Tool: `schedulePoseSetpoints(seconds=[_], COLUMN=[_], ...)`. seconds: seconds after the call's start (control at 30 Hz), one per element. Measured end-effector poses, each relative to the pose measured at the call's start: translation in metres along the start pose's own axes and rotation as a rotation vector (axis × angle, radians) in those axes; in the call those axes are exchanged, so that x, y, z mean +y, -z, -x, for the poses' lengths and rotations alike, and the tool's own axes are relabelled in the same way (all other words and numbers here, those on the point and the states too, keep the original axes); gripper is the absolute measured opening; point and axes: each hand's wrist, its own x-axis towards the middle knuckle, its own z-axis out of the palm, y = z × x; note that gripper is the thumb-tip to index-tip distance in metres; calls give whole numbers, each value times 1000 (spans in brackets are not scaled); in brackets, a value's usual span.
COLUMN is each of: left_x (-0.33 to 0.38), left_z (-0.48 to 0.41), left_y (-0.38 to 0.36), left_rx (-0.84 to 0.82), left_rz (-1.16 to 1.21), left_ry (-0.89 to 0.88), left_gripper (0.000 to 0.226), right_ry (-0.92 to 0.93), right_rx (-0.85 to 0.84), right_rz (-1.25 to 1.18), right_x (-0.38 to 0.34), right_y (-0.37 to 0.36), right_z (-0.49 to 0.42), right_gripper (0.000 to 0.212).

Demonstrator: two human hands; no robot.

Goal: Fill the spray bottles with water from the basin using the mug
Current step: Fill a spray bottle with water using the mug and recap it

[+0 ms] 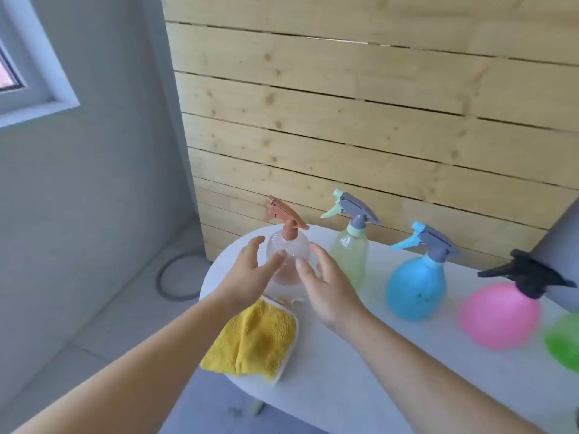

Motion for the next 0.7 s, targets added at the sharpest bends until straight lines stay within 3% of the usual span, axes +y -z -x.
schedulePoseSetpoints(seconds=[0.3,0.43,0.7], left_x=[-27,-28,-5], left_z=[-29,-23,46], left_y=[-19,-18,-16], left_rx=[-7,38,120], left_rz=[58,19,132], left_ry=[-104,-152,-298], left_gripper=[90,110,81], right_ry=[35,70,174], right_rx=[92,89,101], right_rz=[-47,-71,-72], right_x=[36,36,7], right_y=[-23,-26,-4], right_z=[-33,-23,45], right_gripper=[59,58,55])
